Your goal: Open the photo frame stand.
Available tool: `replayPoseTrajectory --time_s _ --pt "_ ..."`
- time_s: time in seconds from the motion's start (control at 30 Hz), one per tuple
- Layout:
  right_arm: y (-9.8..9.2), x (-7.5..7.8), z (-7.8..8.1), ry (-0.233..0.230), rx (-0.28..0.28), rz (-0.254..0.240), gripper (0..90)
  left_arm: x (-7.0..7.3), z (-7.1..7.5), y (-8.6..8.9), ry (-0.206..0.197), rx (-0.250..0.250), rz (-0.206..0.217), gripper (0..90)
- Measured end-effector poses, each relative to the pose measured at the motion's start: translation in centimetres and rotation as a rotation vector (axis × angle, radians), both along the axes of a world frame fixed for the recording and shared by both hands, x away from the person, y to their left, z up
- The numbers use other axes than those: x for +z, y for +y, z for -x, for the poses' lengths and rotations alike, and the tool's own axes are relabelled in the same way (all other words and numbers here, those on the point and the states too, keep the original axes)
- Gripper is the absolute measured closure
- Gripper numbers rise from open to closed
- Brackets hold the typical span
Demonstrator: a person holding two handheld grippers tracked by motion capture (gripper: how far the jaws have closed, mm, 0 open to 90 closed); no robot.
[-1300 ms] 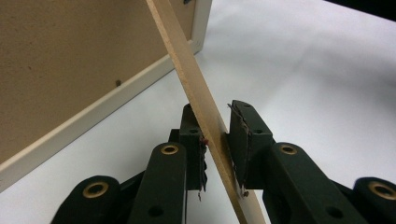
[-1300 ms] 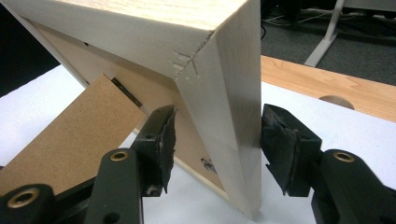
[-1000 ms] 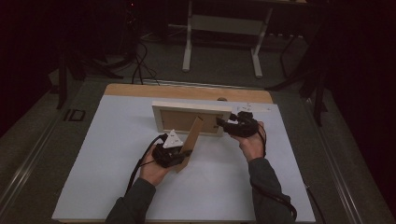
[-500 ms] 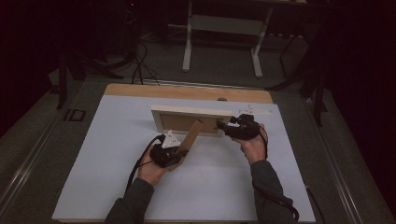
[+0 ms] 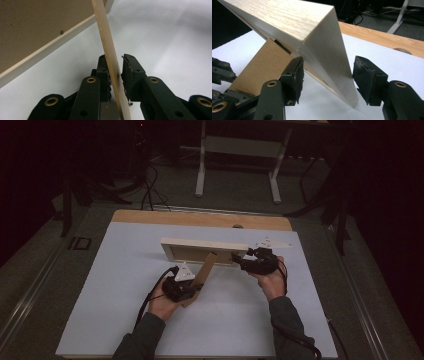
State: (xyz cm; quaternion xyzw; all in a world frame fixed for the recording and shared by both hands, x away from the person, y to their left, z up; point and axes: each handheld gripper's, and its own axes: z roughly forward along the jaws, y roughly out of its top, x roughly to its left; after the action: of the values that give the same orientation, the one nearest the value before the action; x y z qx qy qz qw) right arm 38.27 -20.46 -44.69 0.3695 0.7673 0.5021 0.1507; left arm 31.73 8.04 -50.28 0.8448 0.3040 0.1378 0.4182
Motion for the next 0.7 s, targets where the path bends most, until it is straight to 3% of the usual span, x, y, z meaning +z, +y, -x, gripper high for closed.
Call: replayPoseTrajectory --time_s 0.3,0.7 --pt "-0.3 -0.4 0.1 0.007 0.019 -0.017 40.1 0.0 0.0 0.2 0.002 -0.011 0.011 73.5" --pt "-0.8 -1.5 0.2 0.034 -0.007 0.012 44.5 0.5 0.2 0.7 0.0 -0.017 0.068 66.7"
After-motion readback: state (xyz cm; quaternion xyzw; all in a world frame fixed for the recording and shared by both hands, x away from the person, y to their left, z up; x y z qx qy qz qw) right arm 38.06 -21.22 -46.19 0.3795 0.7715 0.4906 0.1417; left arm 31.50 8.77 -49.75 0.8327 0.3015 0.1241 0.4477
